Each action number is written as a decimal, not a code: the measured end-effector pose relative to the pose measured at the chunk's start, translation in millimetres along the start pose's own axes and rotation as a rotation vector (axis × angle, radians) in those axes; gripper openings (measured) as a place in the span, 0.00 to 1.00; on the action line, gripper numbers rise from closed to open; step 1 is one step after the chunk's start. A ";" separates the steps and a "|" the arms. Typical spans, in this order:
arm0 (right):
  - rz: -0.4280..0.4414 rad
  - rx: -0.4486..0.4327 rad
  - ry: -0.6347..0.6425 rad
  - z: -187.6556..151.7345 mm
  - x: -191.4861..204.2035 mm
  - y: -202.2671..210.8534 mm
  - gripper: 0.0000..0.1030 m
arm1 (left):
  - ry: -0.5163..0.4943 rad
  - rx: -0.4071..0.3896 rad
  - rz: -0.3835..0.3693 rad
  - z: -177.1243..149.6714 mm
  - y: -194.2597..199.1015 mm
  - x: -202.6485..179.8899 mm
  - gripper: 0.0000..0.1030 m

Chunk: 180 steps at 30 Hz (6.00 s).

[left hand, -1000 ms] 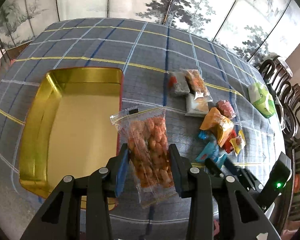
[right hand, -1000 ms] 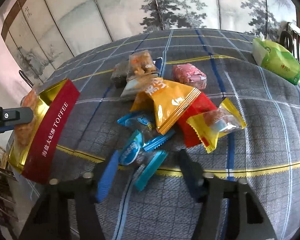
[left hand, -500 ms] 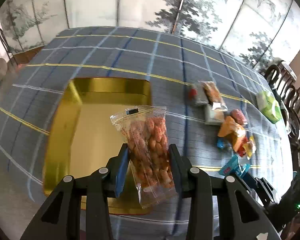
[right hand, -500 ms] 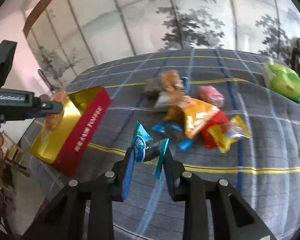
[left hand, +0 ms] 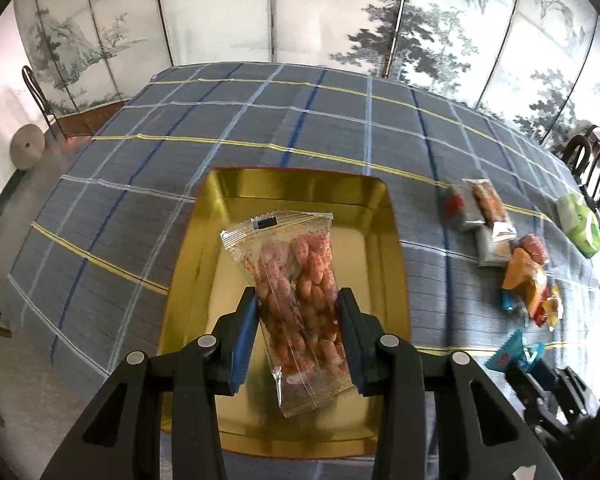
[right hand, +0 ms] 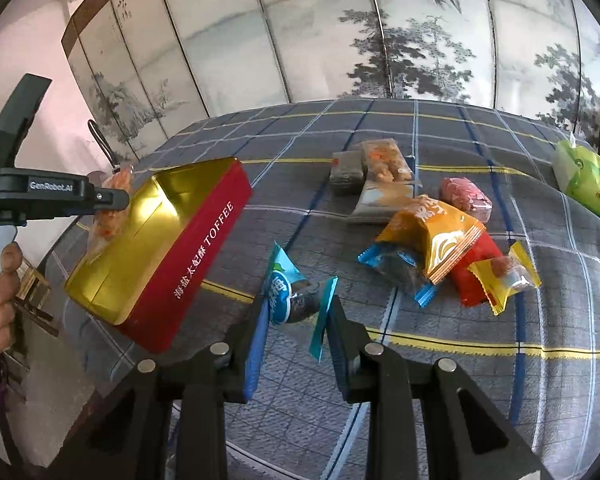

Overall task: Organize snacks
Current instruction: 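Carry the orange snack bag over the gold tin and release it with the left tool, then lower the blue candy into the gold tin and open the right tool, then grasp the clear peanut packet with orange print using the right tool, then grasp the yellow-edged snack packet with the left tool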

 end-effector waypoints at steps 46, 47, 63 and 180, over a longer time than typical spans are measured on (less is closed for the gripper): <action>-0.009 0.041 0.026 8.3 12.1 -11.5 0.28 | -0.073 0.004 0.181 53.9 -74.6 36.6 0.39; -0.008 0.040 0.028 9.6 12.7 -11.2 0.28 | -0.064 0.000 0.159 54.4 -70.8 37.4 0.40; 0.270 0.022 0.171 116.9 90.0 -52.0 0.29 | 0.104 -0.093 0.074 24.5 8.9 101.6 0.85; -0.243 -0.088 -0.515 -100.8 -270.5 81.2 0.36 | -0.952 0.143 -0.391 -143.5 -35.1 -323.8 0.22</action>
Point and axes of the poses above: each gripper's, at about its wrist camera, not at the fingertips, and y roughly against the way its jaws point, x to its left, z to its top, the point moved 5 cm from there along -y, roughly the way its jaws point, and after that the axes turned 12 degrees about y, right-handed, at the moved point
